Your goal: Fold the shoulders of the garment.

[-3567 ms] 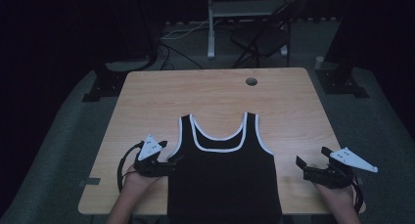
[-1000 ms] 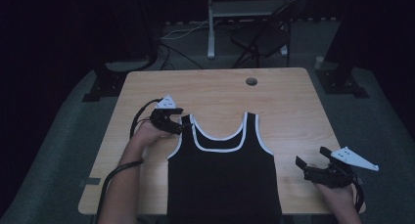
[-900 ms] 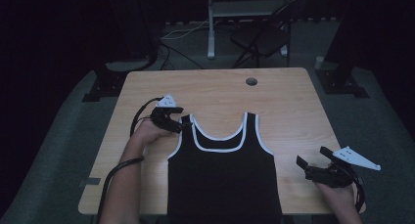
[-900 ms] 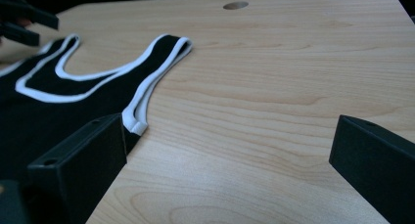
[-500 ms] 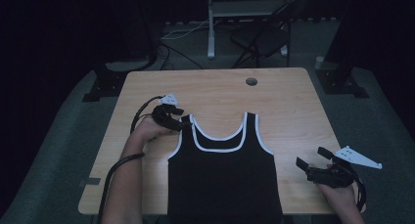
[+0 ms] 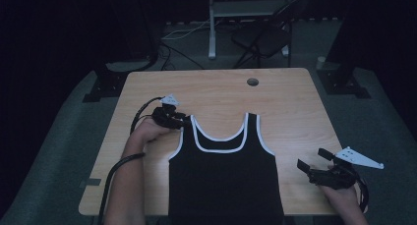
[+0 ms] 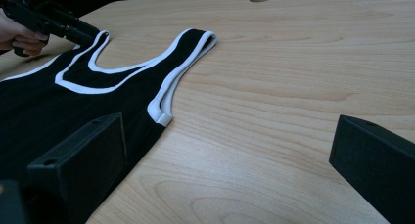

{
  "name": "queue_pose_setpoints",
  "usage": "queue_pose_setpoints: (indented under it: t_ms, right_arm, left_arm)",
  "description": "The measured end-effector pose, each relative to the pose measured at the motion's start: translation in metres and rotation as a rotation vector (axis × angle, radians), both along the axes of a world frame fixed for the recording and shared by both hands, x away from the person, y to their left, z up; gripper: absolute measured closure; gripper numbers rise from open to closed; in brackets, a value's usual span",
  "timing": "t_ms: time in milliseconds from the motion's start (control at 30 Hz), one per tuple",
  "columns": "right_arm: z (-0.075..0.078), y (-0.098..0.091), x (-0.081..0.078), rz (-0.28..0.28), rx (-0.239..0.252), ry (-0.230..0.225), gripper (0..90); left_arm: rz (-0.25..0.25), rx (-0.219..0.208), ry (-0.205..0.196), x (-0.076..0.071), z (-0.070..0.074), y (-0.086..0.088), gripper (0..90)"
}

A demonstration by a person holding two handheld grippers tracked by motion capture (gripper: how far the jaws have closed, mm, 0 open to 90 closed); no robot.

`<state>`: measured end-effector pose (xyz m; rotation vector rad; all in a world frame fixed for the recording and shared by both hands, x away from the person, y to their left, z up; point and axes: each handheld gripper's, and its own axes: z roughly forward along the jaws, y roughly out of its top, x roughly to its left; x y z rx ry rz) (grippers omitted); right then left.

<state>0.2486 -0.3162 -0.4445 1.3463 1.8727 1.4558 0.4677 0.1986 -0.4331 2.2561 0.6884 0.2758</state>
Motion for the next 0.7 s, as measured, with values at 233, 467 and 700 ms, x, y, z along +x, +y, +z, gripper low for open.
queue_pose_setpoints:
  t_ms: [233,467,700]
  right_arm:
    - [0.0,0.001,0.0,-0.004,-0.014,0.002,0.3]
    - [0.0,0.001,0.0,-0.008,-0.019,0.0,0.3]
    - [0.0,0.001,0.0,-0.013,-0.014,0.001,0.3]
  left_arm:
    - [-0.034,0.089,-0.119,-0.014,0.002,-0.013,74.0]
    - [-0.063,0.075,-0.165,-0.03,0.014,-0.023,82.8]
    - [-0.068,0.043,-0.223,-0.04,0.023,-0.026,83.5]
